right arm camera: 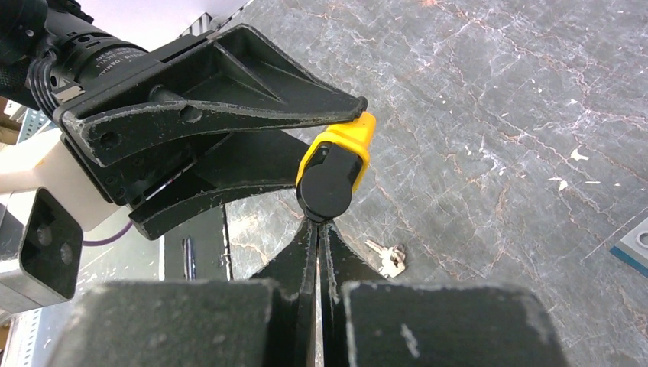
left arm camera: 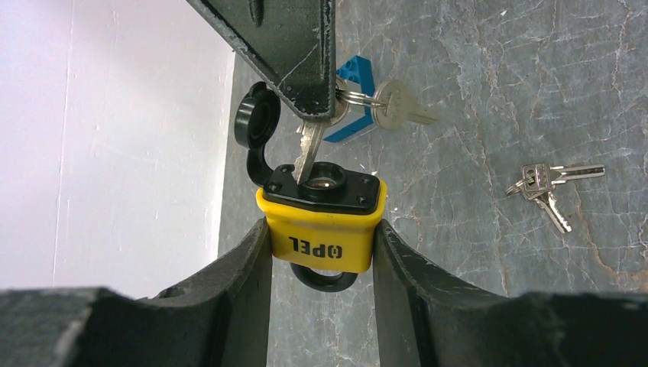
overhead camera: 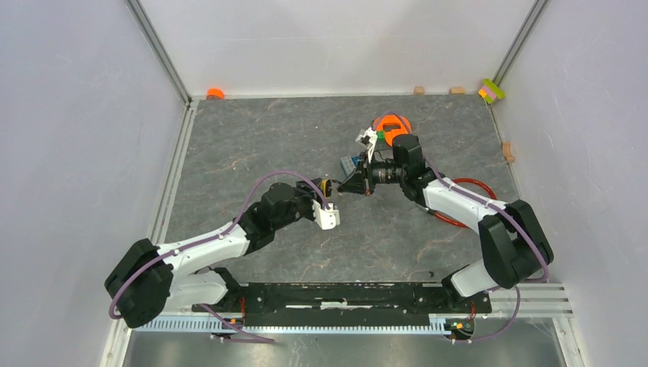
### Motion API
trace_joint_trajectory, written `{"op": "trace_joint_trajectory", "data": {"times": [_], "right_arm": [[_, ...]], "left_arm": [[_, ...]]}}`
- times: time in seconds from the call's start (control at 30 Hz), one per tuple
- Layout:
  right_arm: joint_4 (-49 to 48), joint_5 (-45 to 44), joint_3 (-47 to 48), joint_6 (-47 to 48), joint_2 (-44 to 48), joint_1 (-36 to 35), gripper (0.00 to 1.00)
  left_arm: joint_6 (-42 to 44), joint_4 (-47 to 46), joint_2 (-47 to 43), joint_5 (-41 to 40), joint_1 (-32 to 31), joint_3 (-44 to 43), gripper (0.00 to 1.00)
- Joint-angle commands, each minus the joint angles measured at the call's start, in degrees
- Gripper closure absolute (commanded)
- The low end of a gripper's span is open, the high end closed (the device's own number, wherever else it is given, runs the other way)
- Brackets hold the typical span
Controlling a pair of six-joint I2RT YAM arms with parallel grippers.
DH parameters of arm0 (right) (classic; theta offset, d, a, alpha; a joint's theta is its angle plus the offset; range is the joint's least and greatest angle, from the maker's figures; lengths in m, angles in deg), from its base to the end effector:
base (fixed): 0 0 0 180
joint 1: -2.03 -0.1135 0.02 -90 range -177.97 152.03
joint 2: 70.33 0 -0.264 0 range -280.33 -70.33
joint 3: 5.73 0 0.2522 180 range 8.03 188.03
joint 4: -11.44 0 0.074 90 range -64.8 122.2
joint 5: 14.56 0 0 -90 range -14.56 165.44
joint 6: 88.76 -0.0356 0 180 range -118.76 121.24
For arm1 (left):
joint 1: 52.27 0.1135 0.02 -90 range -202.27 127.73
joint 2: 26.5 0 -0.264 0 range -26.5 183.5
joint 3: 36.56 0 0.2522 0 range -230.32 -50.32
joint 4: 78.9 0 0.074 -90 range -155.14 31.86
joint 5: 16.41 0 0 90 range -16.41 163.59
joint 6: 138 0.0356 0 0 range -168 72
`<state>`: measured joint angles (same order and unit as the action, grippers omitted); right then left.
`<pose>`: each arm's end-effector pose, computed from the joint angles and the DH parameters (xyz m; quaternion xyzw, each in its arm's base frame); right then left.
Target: Unlock with the key
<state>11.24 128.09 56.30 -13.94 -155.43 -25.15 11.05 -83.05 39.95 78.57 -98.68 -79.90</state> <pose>0.2696 0.1702 0.2406 -0.3219 0.7171 0.5236 0.3286 0.1701 -0.1832 0.2210 0.6624 0.4723 0.0287 0.5808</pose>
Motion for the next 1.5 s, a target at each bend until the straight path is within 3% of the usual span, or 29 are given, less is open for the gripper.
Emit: {"op": "trace_joint_trajectory", "data": {"times": [0.0, 0.73, 1.47], "right_arm": [[0.95, -0.57, 1.93, 0.77, -0.34, 0.49, 1.0], [2.43, 0.15, 2.26, 0.28, -1.51, 0.59, 1.0], [0.47, 1.21, 0.55, -0.47, 0.89, 0.46, 1.0]], "left_arm": [[0.84, -5.47, -1.29, 0.3, -0.43, -0.32, 0.98], [5.54, -5.47, -0.05, -1.18, -1.96, -0.17, 0.98], [5.07, -5.38, 0.25, -0.93, -2.1, -0.03, 0.98]]}}
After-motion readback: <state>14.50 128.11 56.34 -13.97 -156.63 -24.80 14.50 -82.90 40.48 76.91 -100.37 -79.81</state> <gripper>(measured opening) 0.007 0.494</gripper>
